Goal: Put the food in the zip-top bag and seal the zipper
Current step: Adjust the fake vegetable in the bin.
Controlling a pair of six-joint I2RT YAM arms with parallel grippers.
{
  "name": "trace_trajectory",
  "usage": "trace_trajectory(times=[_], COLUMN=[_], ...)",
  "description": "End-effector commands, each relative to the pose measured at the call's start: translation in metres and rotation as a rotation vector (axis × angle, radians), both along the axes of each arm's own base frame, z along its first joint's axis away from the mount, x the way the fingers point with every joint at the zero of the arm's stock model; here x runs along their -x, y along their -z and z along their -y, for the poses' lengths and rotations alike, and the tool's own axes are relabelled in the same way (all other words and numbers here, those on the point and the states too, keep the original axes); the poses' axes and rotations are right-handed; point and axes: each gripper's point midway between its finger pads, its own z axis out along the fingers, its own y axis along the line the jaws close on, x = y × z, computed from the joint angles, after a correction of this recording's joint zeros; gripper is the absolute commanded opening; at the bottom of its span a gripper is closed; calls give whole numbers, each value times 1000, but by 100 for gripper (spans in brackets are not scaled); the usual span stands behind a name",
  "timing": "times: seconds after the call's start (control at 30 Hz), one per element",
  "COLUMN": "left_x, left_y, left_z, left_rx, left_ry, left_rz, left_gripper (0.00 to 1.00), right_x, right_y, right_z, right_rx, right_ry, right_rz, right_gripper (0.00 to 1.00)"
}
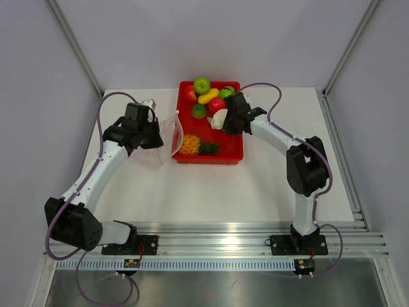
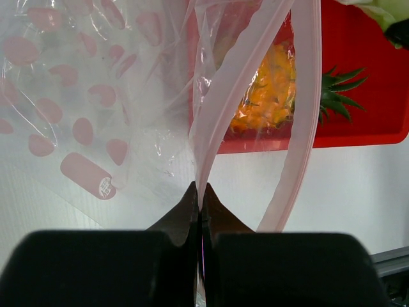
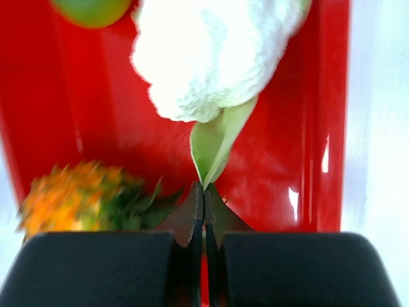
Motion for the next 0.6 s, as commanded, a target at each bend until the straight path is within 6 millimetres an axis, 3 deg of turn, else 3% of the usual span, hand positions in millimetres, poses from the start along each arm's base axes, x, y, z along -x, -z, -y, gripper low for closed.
trace_trajectory(times=[0.0, 0.13, 0.17, 0.27, 0.43, 0.57], left_x=[-10, -8, -8, -7, -7, -6], left_y=[-31, -31, -31, -30, -30, -29], left_z=[2, 1, 0, 0, 1, 1], left_rx=[26, 23, 20, 19, 26, 28], left_ry=[6, 7, 5, 7, 7, 6], left_rz=[96, 97, 100, 97, 98, 95], left_gripper=[0, 0, 0, 0, 0, 0], right_x=[21, 45, 48, 48, 20, -17], right_y=[-36, -36, -37, -45, -71, -68], right_z=[-15, -13, -13, -6, 1, -5], right_rx=[-26, -24, -19, 33, 122, 196], right_ry=[-63, -76, -81, -80, -60, -60], right_rz=[88, 73, 73, 89, 177, 189], right_gripper=[0, 0, 8, 47, 58, 82])
